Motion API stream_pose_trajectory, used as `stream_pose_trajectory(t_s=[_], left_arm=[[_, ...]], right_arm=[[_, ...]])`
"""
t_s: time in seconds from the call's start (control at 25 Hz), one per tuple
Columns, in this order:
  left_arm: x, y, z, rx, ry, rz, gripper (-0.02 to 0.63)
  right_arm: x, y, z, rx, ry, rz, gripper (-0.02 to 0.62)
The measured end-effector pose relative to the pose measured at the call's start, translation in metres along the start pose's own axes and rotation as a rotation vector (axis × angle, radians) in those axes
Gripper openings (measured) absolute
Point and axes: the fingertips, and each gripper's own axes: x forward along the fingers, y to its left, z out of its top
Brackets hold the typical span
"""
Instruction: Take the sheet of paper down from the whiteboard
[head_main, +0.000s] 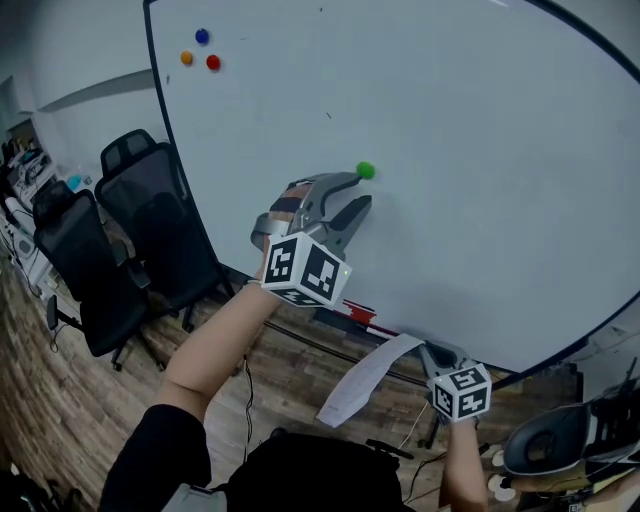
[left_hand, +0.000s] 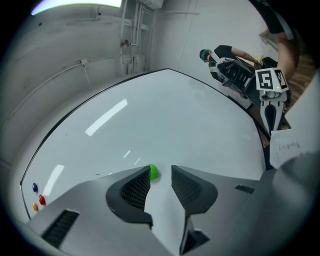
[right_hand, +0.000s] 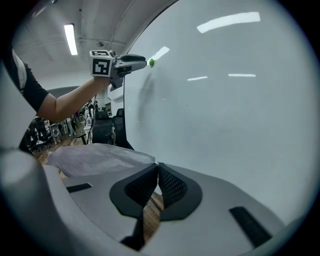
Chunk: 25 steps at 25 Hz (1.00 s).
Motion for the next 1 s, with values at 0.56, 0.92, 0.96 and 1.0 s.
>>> stream_pose_trajectory(t_s=[0.56, 0.92, 0.96, 1.0], left_arm=[[-0.098, -0.202, -0.087, -0.475, 0.097, -0.332, 0.012], [-0.162, -0.285, -0.173, -0.777, 0.125, -0.428, 0.012], [-0.167, -0.293, -0.183, -0.816, 0.136, -0.425, 0.012], [-0.172, -0.300, -0.193, -0.856, 0.151, -0.423, 0.012]], right_arm=[[0.013, 0.018, -0.041, 0.045, 0.033, 0.059, 0.021], [0.059, 0.025, -0.101, 0.120, 0.095, 0.128, 0.021], [0.068, 0.025, -0.108, 0.132, 0.103, 0.132, 0.021], [0.076, 0.025, -0.115, 0.144, 0.111, 0.136, 0.021]])
